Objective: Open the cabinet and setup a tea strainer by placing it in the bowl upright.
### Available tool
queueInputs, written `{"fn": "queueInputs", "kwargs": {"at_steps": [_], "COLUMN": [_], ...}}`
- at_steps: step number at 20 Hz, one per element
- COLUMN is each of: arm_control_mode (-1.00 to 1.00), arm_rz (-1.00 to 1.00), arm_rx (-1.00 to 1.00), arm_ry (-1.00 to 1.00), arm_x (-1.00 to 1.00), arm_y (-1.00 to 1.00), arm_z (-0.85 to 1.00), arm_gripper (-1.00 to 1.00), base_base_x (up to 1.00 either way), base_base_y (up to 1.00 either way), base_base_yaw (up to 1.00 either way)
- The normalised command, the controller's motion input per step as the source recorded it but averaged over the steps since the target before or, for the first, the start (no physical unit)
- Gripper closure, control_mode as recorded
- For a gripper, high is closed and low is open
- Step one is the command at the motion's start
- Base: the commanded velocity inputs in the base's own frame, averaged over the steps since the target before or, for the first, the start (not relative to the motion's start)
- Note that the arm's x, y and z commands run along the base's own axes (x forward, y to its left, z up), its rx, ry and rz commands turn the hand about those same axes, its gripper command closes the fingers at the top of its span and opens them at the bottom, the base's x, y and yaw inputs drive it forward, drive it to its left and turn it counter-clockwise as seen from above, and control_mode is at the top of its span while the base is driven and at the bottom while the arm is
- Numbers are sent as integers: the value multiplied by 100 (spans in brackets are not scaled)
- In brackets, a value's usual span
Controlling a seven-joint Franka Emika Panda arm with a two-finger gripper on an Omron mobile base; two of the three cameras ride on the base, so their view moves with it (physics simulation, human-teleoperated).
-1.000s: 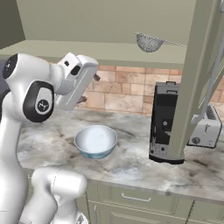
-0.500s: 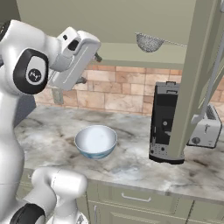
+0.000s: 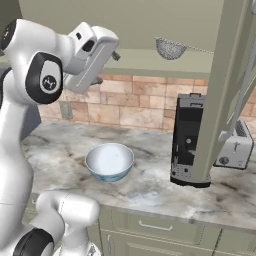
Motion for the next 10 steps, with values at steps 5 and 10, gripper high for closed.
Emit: {"fn": "queueInputs", "kwargs": {"at_steps": [5,10], "arm_control_mode": [-100,-100], "arm_rz": [1,0], "arm_rx": [-11,-18], "arm_ry": [-7,3], "arm_x": [31,25], "arm_y": [0,-6], "arm_z": [19,19], "arm_gripper": [-100,-100], "base_base_x": [0,0], "base_base_y": [0,0], "base_base_yaw": [0,0]}}
